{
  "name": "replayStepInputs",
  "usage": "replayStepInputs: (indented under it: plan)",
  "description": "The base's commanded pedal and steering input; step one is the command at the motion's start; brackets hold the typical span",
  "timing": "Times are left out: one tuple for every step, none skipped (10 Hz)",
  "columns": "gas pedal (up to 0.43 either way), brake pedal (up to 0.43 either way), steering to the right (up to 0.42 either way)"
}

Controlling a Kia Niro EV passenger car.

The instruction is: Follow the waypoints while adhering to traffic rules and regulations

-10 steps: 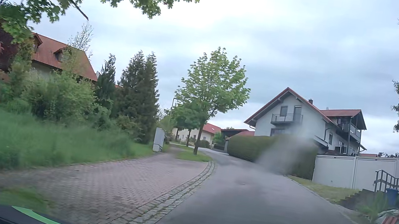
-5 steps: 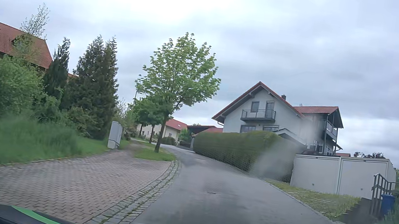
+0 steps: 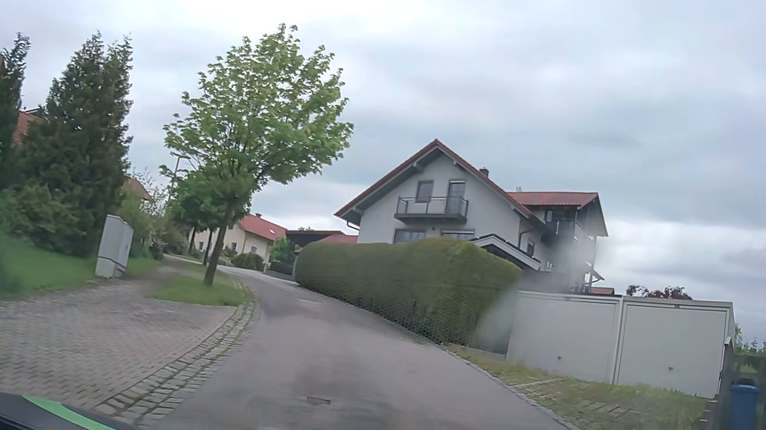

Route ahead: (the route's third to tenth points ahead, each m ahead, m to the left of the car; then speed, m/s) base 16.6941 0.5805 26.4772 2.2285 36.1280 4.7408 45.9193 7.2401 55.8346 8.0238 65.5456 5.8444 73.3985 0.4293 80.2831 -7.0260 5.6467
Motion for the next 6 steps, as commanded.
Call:
replayStepInputs:
  plan:
    - [0.28,0.0,0.217]
    - [0.26,0.0,0.224]
    - [0.248,0.0,0.231]
    - [0.248,0.0,0.24]
    - [0.248,0.0,0.25]
    - [0.248,0.0,0.259]
